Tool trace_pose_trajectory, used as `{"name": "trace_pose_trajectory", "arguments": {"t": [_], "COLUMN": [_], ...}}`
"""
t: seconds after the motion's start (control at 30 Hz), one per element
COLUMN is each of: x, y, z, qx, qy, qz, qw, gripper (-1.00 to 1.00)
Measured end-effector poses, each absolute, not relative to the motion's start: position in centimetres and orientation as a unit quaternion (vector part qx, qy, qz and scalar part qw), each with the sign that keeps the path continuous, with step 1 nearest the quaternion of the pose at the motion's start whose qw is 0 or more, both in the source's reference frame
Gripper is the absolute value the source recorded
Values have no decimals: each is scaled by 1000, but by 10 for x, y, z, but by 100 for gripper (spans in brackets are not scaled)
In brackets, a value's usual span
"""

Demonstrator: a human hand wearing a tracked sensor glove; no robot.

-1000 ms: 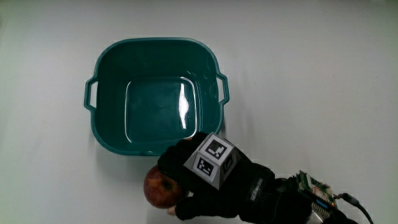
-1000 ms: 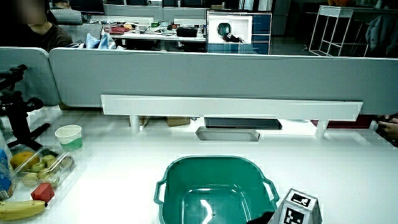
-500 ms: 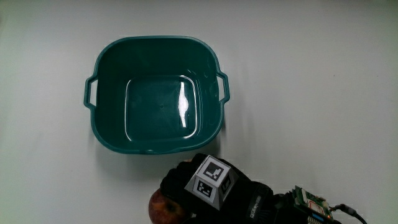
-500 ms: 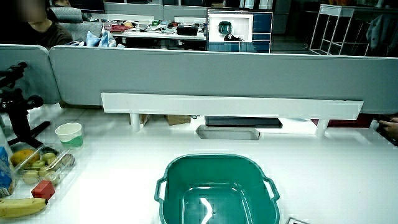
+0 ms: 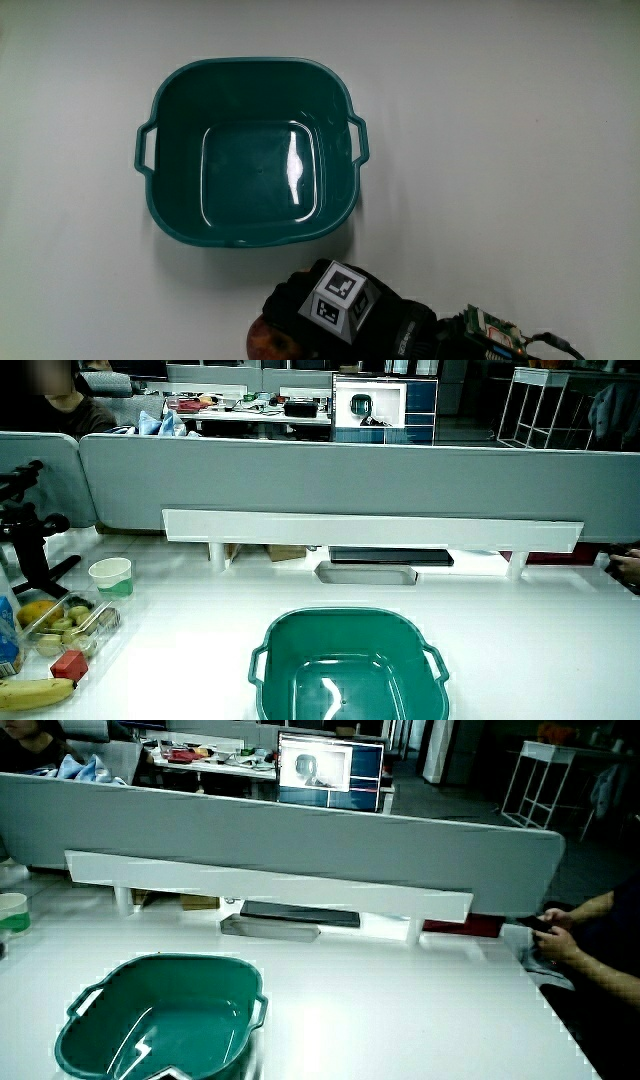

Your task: Place apple on desk

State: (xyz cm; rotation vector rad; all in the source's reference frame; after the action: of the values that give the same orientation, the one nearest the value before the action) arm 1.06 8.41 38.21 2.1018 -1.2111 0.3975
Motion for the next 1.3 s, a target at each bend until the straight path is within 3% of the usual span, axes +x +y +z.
{"name": "trace_pose_trajectory", "arguments": {"t": [0.3,0.47,0.5,0.53,0.63,0.67,0.7,0.73,0.77,0.87,0.9,1.0,1.03,1.07,1.1,1.13,1.17,1.27,1.3], "x": [14,15,16,16,17,17,19,20,22,29,37,48,52,50,55,68,64,77,83], "y": [80,76,76,76,76,77,78,77,77,75,83,74,75,63,60,67,57,49,48], "z": [390,396,397,396,399,398,401,399,397,392,425,409,420,383,380,414,376,360,361], "qx": [806,799,811,799,794,810,810,791,809,791,799,817,797,795,795,810,796,806,807], "qy": [-453,-438,-441,-437,-433,-436,-434,-430,-429,-432,-436,-407,-428,-438,-434,-406,-424,-436,-425], "qz": [159,166,159,167,170,161,159,181,172,187,160,175,165,182,183,157,186,177,181], "qw": [346,378,351,378,391,357,362,396,363,391,381,369,392,378,382,392,389,358,369], "gripper": [0,0,0,0,-17,-22,-28,-33,-39,-56,-61,-78,-83,-89,-94,-100,-100,-100,-100]}}
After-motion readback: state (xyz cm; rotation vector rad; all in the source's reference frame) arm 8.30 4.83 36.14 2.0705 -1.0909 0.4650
